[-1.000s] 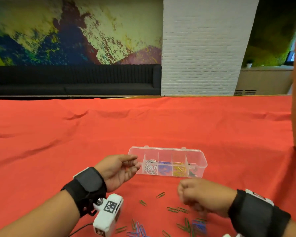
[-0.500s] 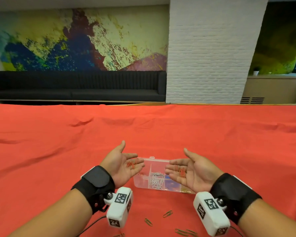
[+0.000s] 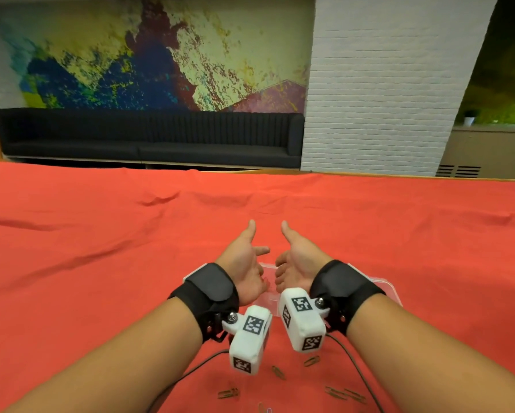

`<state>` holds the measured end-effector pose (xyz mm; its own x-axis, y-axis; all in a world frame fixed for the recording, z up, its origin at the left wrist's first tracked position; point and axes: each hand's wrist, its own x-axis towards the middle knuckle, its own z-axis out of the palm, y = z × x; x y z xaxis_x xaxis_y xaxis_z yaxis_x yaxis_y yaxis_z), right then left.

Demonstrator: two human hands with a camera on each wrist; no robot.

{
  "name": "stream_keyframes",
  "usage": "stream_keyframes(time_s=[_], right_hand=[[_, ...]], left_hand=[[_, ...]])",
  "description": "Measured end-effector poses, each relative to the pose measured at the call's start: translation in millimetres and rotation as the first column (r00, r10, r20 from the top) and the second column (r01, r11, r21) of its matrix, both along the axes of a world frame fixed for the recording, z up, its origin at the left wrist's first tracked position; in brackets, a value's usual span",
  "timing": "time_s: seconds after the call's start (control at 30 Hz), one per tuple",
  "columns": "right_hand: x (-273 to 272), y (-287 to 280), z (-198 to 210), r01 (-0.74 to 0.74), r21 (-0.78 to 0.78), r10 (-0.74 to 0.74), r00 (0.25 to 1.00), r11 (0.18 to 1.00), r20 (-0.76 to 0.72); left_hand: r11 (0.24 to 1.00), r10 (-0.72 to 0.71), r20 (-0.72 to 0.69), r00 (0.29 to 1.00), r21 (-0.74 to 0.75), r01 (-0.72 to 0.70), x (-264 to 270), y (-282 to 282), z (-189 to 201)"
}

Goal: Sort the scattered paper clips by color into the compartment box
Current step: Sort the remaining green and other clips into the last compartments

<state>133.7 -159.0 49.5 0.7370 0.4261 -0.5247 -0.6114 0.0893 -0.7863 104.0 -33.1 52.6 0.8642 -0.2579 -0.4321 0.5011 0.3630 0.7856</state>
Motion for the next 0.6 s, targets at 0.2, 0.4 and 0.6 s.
stream_keyframes(time_s=[0.2,0.4,0.6], right_hand=[[-17,-29,14,0.055,-0.064,-0.04,0.974,0.996,0.222],[-80,-98,9,-0.066,-0.598,0.429,0.759,0.799,0.489],[-113,-107,-32,0.038,-0.982,0.88,0.437,0.187,0.185]], left_hand=[[0.998,-0.033,0.089,0.995,0.054,0.028,-2,14,1],[0.678,-0.47,0.32,0.822,0.728,0.105,-45,43,-15],[-0.119,-0.864,-0.097,0.494,0.993,-0.012,-85,55,-53]])
